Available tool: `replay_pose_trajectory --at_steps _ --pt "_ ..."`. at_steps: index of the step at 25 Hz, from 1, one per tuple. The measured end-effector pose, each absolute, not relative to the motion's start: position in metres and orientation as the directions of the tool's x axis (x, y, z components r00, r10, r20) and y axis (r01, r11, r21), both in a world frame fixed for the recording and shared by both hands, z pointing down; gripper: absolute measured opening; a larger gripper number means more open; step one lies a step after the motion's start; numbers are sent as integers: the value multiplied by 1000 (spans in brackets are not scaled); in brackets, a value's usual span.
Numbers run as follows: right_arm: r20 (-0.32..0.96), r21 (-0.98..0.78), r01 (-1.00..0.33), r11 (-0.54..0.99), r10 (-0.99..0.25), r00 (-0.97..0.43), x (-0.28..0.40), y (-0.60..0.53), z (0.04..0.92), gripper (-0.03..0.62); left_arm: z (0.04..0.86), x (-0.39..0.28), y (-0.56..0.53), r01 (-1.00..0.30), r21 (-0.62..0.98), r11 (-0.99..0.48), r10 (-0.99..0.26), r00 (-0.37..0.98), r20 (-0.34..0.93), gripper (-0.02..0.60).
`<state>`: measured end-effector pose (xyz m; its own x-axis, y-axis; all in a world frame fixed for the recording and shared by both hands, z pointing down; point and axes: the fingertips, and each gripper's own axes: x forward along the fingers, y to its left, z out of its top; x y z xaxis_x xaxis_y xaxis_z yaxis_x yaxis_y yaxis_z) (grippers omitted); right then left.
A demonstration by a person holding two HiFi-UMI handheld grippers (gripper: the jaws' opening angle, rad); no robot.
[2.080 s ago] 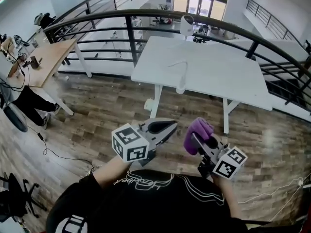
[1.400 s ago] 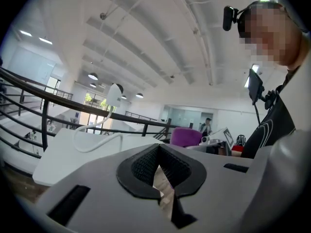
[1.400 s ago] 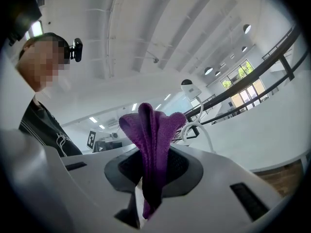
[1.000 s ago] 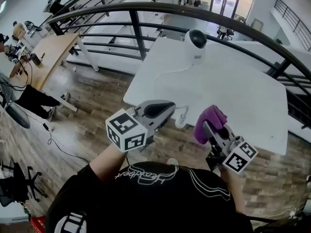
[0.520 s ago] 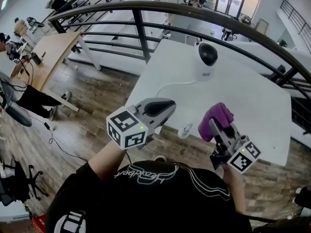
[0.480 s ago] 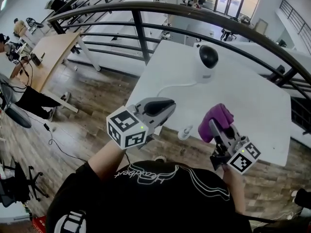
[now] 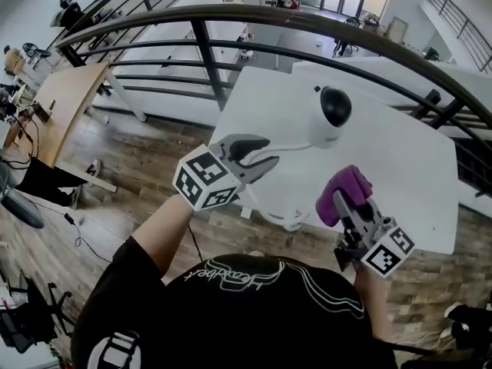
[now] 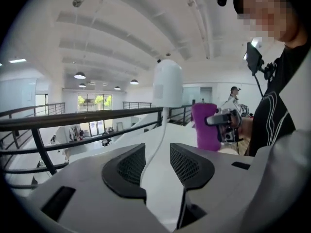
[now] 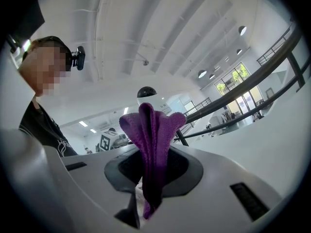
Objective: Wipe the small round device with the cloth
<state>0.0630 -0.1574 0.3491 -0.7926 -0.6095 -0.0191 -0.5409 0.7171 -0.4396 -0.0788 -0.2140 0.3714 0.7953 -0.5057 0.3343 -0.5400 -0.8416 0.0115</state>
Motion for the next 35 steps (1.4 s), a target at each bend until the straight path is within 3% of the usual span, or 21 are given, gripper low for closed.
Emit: replay_pose_trajectory --at_steps 6,14,18,24,35 --pt "-10 -443 -566 695 -635 -772 67 -171 351 61 411 -80 -238 -492 19 -870 -438 792 425 150" --pt "0 -451 -586 673 -657 -754 65 -179 361 61 438 -86 -250 -470 58 -881 -400 803 442 147" --pt "3 -454 -590 668 -661 -750 62 -183 360 61 440 -85 -249 -443 67 -894 -370 814 447 81" --pt "3 -441 -605 663 -672 -740 62 -185 358 61 441 -83 -250 -422 75 -904 -350 829 437 67" --pt "75 -130 -719 683 -716 -694 59 -185 341 61 442 -82 -249 -418 70 -906 -352 833 428 61"
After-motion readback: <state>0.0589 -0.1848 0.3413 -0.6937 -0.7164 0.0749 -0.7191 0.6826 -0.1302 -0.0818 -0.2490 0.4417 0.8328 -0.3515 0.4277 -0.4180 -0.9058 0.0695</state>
